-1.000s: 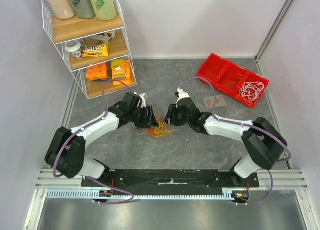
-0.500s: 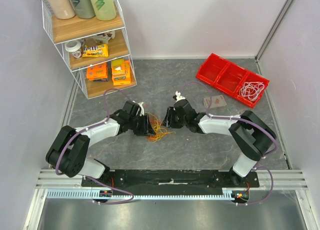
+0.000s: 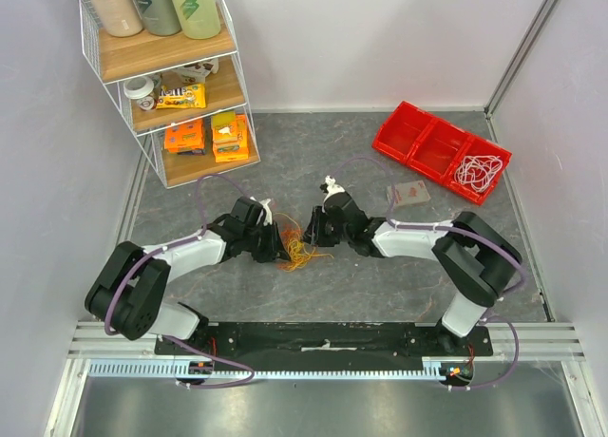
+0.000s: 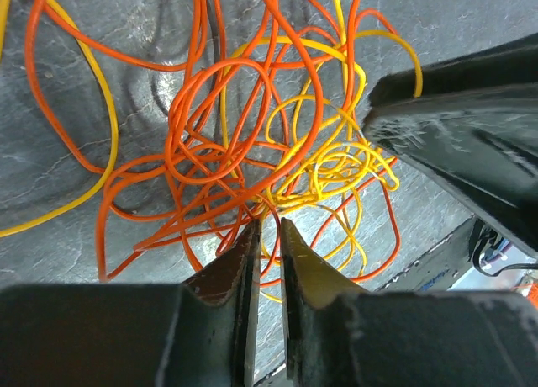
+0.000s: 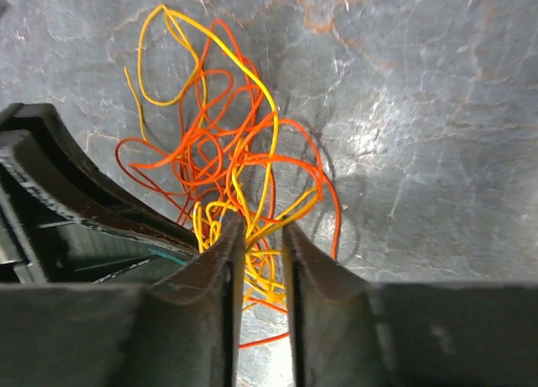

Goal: Untangle the cables

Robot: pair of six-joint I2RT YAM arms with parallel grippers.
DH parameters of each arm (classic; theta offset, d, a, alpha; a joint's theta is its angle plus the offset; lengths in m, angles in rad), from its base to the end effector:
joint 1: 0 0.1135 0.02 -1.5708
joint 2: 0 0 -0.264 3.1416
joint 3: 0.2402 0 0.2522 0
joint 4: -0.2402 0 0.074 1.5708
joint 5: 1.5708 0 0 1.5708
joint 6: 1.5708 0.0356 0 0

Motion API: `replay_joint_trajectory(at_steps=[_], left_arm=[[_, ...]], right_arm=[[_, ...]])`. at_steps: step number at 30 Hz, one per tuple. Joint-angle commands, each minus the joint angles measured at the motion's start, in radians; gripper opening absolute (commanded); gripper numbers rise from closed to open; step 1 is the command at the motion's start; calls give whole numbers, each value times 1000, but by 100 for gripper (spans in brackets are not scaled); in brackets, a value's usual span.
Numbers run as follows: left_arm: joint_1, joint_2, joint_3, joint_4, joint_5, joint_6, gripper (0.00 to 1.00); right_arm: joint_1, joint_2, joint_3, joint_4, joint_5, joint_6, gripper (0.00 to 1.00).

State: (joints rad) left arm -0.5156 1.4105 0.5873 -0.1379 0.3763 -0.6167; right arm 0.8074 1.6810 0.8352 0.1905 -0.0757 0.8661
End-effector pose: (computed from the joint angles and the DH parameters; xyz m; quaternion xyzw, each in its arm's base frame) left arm 0.2108 -0.1345 0.1475 0.0087 0.9387 -0.3087 0.1531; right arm 0.2353 0.2498 0.1656 0.0096 0.8965 0.3506 0.2706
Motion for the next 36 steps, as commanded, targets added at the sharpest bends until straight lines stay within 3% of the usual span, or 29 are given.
replay_joint_trajectory(at_steps=[1, 5, 10, 14, 21, 26, 34, 36], left_arm=[[2, -28, -3, 37, -2, -26, 20], [0, -18, -7, 31, -34, -25, 21], [2, 48, -9, 40, -40, -31, 20], [3, 68, -32, 63, -57, -51, 18], [20, 32, -76, 47, -88, -52, 18], [34, -5, -78, 14, -102, -37, 18], [74, -116, -3, -112, -131, 3, 18], [77, -166, 26, -140, -120, 5, 23]], right_arm=[[13, 16, 47, 18, 8, -1, 19], [18, -136, 54, -127, 101, -54, 0], [18, -389, 154, -311, 119, -121, 0], [16, -547, 329, -459, 157, -219, 0], [18, -783, 611, -713, 514, -406, 0], [18, -895, 611, -796, 701, -464, 0], [18, -960, 383, -861, 674, -420, 0], [18, -972, 335, -865, 720, -409, 0]])
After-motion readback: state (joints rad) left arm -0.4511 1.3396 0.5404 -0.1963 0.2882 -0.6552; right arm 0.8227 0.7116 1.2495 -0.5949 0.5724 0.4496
